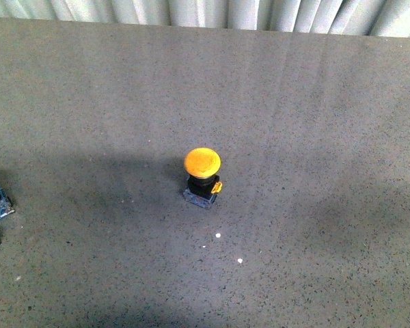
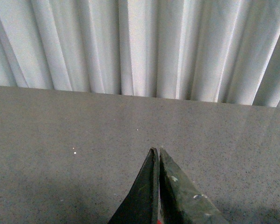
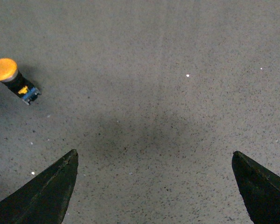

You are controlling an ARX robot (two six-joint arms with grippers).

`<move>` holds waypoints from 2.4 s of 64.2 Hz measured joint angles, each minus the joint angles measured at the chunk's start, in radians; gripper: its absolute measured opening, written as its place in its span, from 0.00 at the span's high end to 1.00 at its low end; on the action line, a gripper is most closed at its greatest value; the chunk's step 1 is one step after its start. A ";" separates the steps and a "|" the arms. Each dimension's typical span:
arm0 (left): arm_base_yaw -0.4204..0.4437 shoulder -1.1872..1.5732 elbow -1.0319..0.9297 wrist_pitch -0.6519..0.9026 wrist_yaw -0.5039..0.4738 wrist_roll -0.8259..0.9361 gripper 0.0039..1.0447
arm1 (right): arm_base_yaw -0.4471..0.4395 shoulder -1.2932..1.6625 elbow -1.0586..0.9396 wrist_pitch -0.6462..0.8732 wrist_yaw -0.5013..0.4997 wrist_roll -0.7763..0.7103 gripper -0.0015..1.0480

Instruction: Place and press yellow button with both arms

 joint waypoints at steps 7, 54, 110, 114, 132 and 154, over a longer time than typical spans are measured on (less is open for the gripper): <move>0.000 -0.061 0.000 -0.062 0.000 0.001 0.99 | 0.123 0.274 0.121 0.174 0.071 -0.047 0.09; 0.000 -0.317 0.000 -0.312 0.000 0.001 0.99 | 0.455 1.144 0.597 0.190 0.052 0.113 0.88; 0.002 -0.476 0.001 -0.488 0.000 0.002 0.99 | 0.441 1.284 0.681 0.202 -0.035 0.180 0.99; 0.002 -0.476 0.001 -0.488 0.000 0.002 0.99 | 0.436 1.294 0.689 0.199 -0.039 0.188 0.99; 0.002 -0.476 0.001 -0.488 0.000 0.002 0.99 | 0.425 1.318 0.706 0.185 -0.053 0.212 0.99; 0.002 -0.476 0.001 -0.488 0.000 0.002 0.99 | 0.387 1.234 0.687 0.233 -0.127 0.291 0.99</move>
